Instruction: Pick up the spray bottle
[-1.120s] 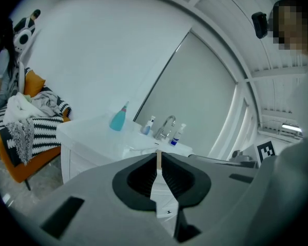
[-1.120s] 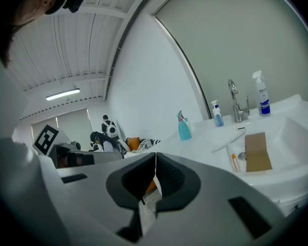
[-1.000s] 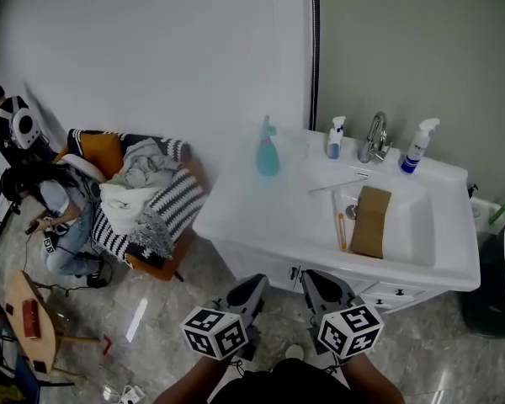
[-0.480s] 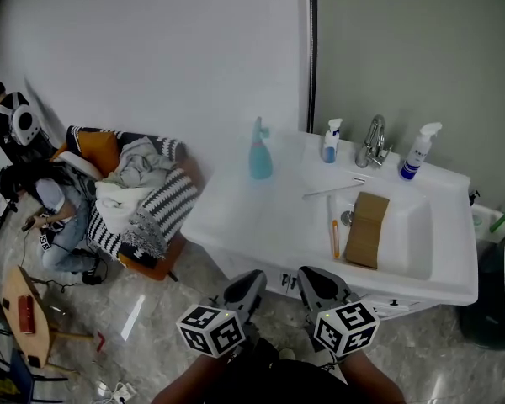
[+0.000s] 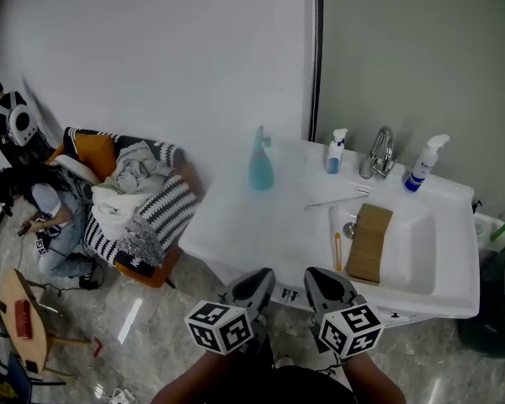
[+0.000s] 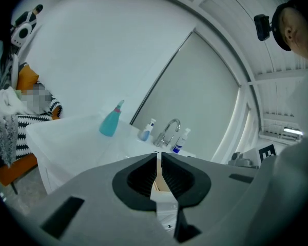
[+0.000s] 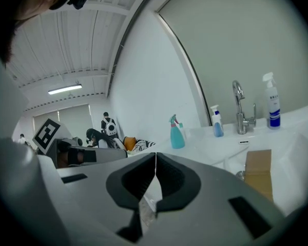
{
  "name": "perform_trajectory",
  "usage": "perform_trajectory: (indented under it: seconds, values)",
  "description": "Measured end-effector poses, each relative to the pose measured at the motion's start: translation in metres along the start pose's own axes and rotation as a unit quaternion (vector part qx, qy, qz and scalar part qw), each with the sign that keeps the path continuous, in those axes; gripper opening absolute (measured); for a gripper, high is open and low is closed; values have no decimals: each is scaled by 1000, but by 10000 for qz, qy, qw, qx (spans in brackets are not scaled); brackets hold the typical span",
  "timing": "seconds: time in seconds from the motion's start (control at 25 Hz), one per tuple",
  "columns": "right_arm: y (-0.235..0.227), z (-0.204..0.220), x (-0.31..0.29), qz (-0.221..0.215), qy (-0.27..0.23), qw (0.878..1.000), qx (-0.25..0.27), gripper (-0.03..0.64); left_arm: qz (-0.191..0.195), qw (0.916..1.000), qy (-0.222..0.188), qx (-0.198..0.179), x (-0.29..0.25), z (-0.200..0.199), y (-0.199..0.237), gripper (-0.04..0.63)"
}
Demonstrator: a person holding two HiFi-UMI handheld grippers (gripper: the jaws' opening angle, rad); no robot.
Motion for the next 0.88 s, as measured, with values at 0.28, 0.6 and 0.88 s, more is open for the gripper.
perform_trajectory:
  seconds: [0.28, 0.6, 0.88]
  values:
    - [1, -19, -46, -82, -14, 10000, 44, 8, -5, 9998, 87, -193, -18, -29, 33, 29]
    - [1, -34, -93, -190, 2, 9998, 61, 8, -137, 9998, 60, -142, -30, -54, 67, 29]
    - [3, -47, -127, -204, 17, 9998, 62, 8, -164, 9998, 36, -134, -38, -75, 95, 29]
Point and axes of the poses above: the fingertips, and each gripper's own axes: x backward along the fingers, y to its left, z out of its underside, the point moved 6 cm from there along x, backward along the fingers, and after that the axes turned 10 degrees about z, right-handed, at the moved point
